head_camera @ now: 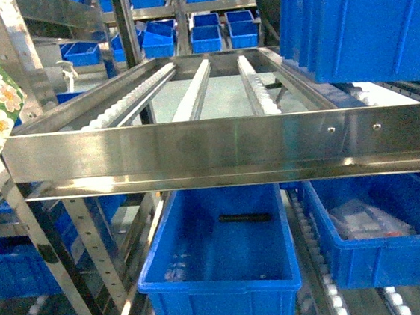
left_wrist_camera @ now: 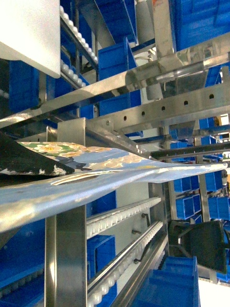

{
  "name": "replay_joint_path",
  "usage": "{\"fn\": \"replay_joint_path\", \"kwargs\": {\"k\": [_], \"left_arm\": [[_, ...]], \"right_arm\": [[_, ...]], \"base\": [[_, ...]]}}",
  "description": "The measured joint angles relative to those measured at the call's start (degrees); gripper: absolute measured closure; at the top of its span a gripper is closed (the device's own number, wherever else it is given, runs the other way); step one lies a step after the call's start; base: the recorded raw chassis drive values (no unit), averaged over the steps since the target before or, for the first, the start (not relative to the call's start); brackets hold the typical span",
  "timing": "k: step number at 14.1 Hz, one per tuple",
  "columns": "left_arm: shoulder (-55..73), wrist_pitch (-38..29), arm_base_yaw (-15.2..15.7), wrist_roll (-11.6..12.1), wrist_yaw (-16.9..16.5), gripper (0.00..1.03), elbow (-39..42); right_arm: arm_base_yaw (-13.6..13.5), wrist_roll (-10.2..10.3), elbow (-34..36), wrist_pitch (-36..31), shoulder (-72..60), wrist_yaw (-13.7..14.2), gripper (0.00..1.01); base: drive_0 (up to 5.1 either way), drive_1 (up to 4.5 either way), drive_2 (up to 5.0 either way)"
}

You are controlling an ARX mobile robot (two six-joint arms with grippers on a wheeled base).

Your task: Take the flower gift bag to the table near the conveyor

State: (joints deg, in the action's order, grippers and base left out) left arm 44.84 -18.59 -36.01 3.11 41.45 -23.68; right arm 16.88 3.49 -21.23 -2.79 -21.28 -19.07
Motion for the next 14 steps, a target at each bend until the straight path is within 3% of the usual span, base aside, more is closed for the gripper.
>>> {"fn": "replay_joint_path", "kwargs": {"k": [14], "left_arm": [[0.02, 0.07, 0.00, 0.00, -0.07, 1.01, 0.00]], "right_arm": [[0.00, 0.00, 0.00, 0.02, 0.02, 0.02, 0.99]], "base": [[-4.7, 1.18, 3.6]]}}
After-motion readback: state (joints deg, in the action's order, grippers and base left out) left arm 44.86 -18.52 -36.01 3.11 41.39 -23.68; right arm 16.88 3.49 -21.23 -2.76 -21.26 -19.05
